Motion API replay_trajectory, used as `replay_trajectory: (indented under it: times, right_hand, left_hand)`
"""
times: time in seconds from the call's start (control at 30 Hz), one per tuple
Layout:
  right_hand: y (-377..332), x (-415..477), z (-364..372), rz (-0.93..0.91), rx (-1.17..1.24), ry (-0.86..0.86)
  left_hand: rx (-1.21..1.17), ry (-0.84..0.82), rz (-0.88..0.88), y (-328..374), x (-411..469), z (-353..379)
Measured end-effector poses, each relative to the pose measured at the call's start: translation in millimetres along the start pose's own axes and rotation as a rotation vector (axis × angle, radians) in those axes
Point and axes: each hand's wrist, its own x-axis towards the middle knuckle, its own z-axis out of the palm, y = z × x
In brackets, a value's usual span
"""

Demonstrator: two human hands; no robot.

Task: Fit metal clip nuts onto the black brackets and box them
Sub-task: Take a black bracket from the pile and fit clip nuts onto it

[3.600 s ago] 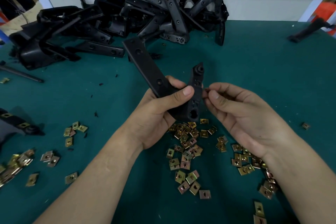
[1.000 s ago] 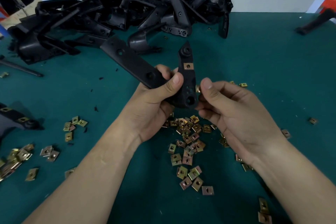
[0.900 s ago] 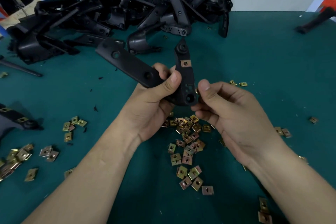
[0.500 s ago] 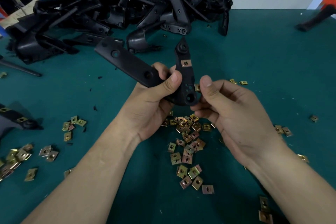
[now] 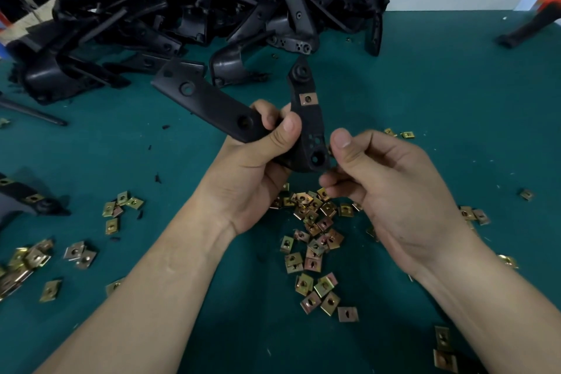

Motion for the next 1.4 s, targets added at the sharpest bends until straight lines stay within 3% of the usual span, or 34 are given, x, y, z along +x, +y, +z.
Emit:
replay_trajectory:
  times: [0.53,1.03,1.17,1.4]
  right_hand:
    - [1.3,-0.3,1.1,0.013,0.063,0.013]
    - [5.5,0.0,0.3,-0.063,-0.103,0.062]
    - [7.4,-1.4,1.4,-0.166,-0.208,0.067]
    - [6.1,1.2,-3.7,-0.203,-0.367,-0.041]
  left_hand:
    - [0.047,-0.006,-0.016,-1.6,-1.0,2.0]
    - [0.146,0.016,-0.017,-4.0,-1.0,2.9]
    - [0.155,0.032,0.016,-6.0,-0.4,2.1]
    - [0.135,0.055,0.080,-6.2,2.3,-1.0]
